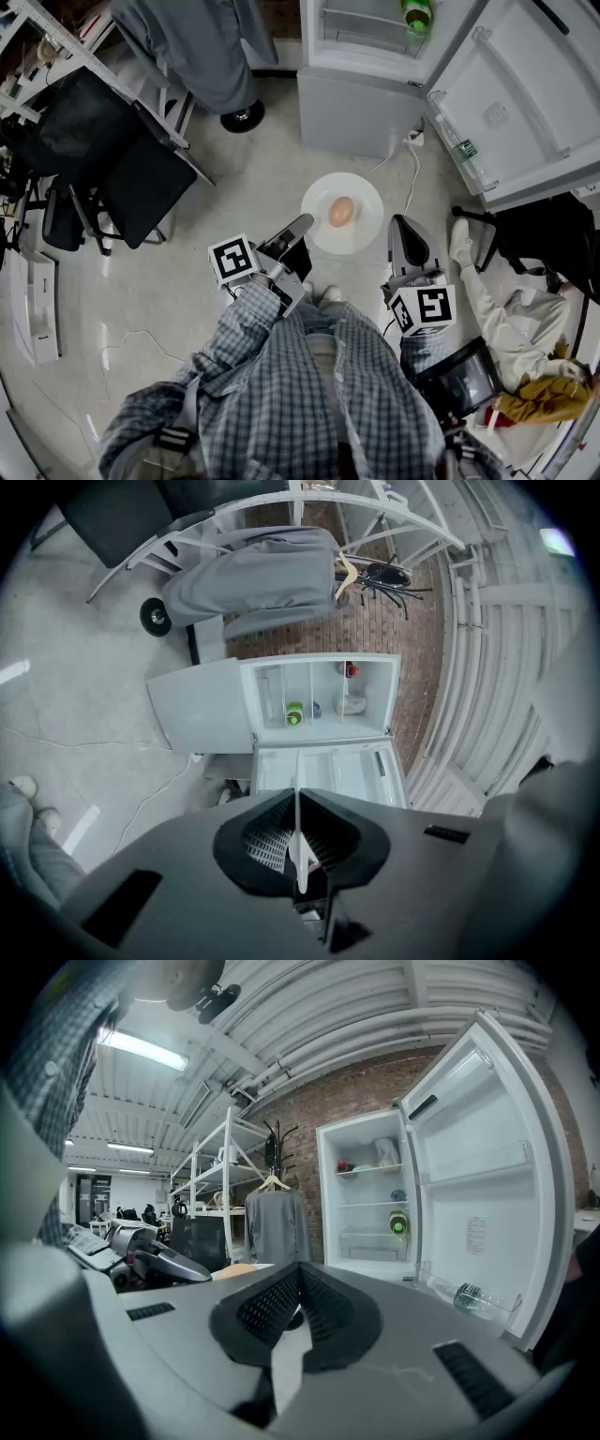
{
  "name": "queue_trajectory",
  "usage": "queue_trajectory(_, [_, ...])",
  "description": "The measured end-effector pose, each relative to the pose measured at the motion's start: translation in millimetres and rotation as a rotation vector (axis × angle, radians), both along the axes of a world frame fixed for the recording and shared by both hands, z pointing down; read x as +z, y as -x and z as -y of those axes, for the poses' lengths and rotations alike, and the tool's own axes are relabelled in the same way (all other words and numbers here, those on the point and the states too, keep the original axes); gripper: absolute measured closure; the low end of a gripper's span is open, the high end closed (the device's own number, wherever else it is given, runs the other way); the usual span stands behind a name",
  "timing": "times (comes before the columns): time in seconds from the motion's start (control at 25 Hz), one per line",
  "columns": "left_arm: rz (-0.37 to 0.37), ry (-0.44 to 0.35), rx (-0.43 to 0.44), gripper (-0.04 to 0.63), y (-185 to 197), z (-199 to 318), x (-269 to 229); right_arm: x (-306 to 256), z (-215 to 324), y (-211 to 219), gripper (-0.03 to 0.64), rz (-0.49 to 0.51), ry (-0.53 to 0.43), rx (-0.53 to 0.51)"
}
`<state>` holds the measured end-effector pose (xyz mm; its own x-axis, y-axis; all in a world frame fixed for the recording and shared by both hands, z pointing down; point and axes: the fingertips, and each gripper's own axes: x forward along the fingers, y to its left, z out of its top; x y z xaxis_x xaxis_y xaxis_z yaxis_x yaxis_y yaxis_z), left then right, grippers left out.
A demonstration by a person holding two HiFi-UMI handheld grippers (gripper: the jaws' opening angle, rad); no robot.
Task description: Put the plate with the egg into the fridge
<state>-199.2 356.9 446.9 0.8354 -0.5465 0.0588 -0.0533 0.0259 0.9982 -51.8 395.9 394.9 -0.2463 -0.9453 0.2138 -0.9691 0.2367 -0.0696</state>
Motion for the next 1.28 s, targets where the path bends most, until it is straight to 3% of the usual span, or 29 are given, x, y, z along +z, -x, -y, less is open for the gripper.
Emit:
queue_trajectory(0.72, [-0.005,-0.003,-0.008,0.575,-5.0,-4.8,-3.1,-2.4,-4.3,-8.3,0.611,0.010,-0.006,0.004])
queue_trajectory(1.28, [0.001,-0.025,-0.062,0.575,-14.9,-13.9,-11.7,0.2,-18.4,-27.2,0.611,-0.002,0.004,-0.021])
